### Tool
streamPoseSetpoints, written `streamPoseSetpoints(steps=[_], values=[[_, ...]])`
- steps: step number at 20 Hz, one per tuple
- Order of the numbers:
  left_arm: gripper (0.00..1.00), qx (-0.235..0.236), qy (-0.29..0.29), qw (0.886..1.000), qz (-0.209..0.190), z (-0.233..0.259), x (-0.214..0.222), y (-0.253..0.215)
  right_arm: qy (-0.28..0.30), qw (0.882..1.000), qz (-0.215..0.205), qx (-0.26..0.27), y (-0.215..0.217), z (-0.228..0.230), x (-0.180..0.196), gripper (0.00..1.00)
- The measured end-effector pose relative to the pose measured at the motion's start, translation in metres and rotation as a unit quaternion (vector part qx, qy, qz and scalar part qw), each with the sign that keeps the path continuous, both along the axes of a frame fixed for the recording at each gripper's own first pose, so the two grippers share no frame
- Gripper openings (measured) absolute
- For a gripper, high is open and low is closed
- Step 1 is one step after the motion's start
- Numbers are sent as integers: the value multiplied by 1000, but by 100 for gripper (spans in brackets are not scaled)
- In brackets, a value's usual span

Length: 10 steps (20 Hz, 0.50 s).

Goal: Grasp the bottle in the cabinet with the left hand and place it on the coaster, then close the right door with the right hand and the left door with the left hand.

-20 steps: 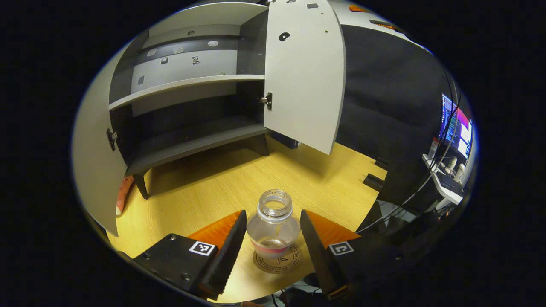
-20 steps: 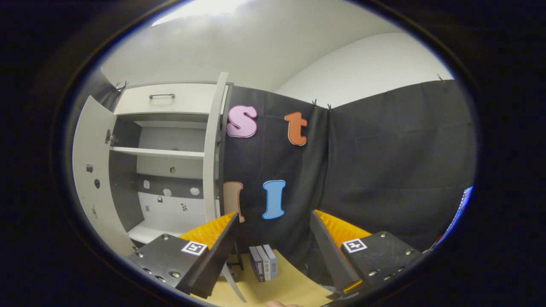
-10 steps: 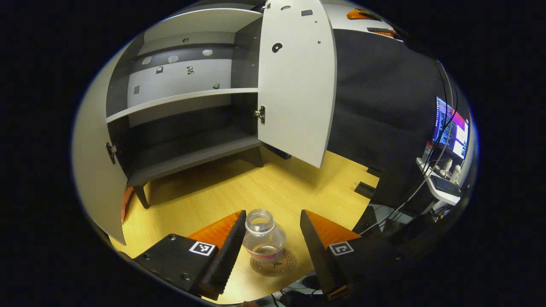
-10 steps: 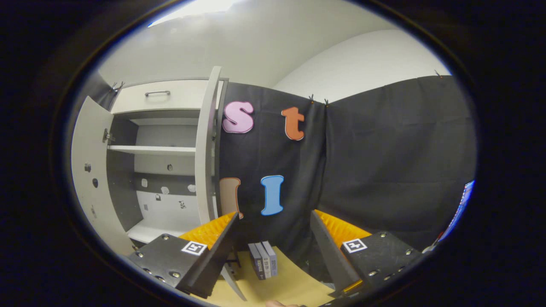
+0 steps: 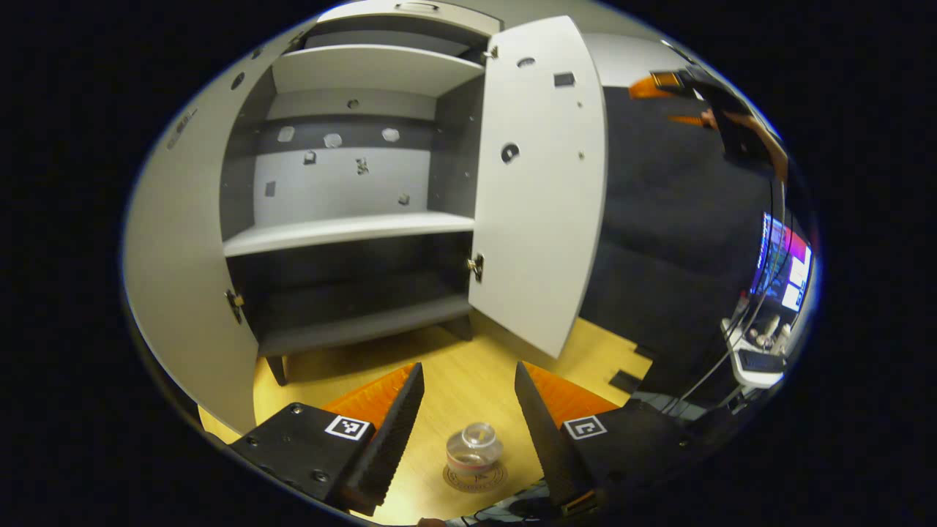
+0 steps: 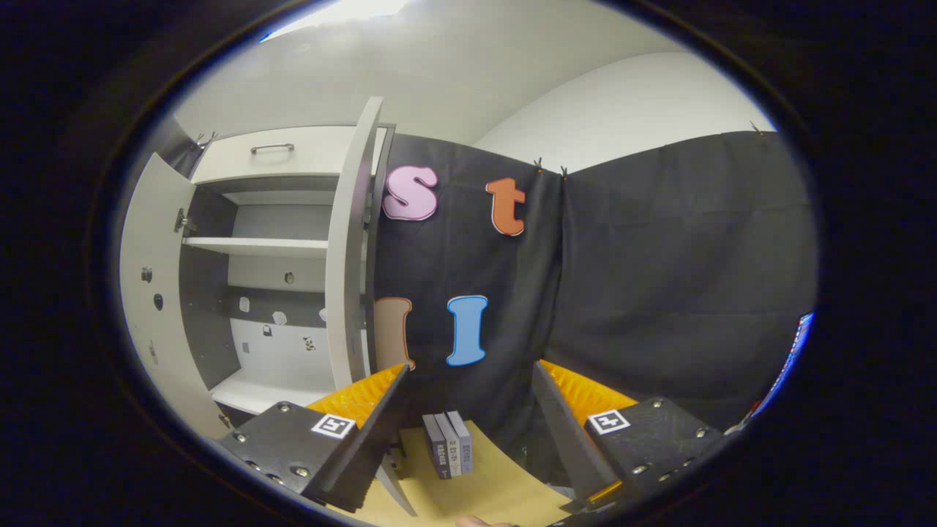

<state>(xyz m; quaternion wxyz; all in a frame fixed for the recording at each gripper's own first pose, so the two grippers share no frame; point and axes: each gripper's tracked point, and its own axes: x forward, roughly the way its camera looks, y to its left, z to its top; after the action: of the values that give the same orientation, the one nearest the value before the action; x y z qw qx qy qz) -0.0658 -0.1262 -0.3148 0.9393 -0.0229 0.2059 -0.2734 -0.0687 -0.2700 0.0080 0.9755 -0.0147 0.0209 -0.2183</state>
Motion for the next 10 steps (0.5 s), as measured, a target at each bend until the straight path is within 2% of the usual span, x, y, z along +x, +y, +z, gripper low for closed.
streamPoseSetpoints(steps=[3, 5, 8, 10], values=[[82, -6, -54, 996, 65, 64, 24, 21, 11, 1000, 14, 4, 6, -14, 13, 100], [77, -19, -93, 991, 94, 110, 36, 34, 16, 1000, 26, 5, 13, -21, 22, 100], [77, -20, -102, 986, 130, 151, 47, 52, 22, 999, 41, 10, 21, -28, 33, 100], [78, -4, -100, 983, 151, 166, 50, 64, 26, 998, 55, 15, 27, -34, 39, 100]])
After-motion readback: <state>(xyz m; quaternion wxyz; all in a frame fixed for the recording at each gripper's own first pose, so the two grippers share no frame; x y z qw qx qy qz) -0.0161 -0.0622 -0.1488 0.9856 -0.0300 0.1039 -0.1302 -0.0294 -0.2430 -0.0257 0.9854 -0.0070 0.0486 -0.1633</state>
